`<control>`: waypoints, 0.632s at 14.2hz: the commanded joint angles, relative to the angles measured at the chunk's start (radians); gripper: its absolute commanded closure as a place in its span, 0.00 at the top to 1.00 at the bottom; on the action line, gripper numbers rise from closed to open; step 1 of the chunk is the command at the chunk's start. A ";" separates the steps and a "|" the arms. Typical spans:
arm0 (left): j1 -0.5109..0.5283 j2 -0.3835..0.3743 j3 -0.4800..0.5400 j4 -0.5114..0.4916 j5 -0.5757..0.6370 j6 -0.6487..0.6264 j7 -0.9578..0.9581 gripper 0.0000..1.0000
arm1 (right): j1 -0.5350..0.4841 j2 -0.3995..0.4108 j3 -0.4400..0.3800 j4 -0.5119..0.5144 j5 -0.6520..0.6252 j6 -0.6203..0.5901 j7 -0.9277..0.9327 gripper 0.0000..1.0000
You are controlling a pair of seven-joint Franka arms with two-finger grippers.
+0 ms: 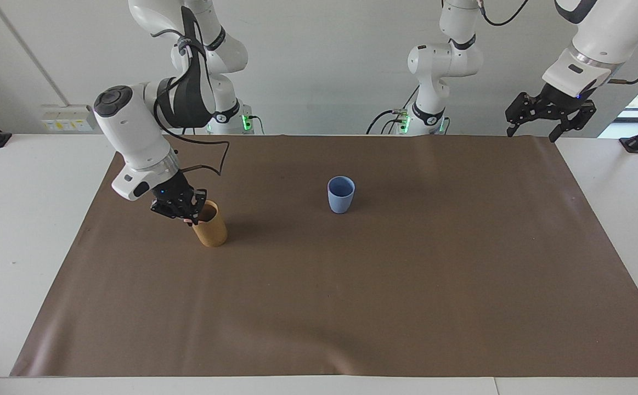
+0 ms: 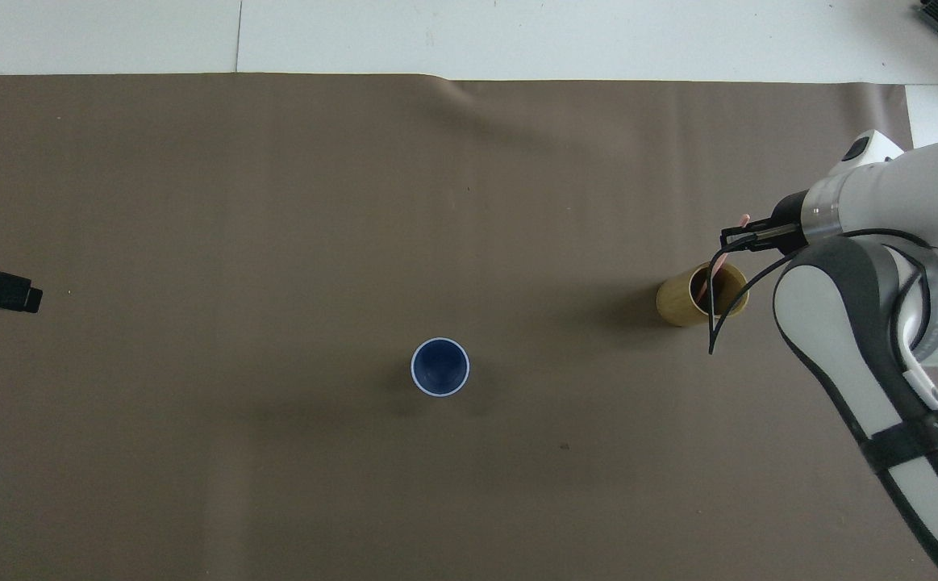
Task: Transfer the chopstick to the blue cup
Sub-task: 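Close the right gripper on the pink stick in the tan cup, then lift the pink stick out of the tan cup with the right gripper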
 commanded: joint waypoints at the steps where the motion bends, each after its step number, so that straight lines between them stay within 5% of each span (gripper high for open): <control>1: 0.014 -0.026 -0.012 -0.025 0.012 -0.012 0.003 1.00 | -0.005 -0.013 0.003 0.031 0.032 -0.009 -0.018 0.00; 9: 0.015 -0.026 -0.012 -0.023 0.012 -0.012 0.003 1.00 | -0.005 -0.160 0.003 0.083 0.031 -0.062 0.008 0.00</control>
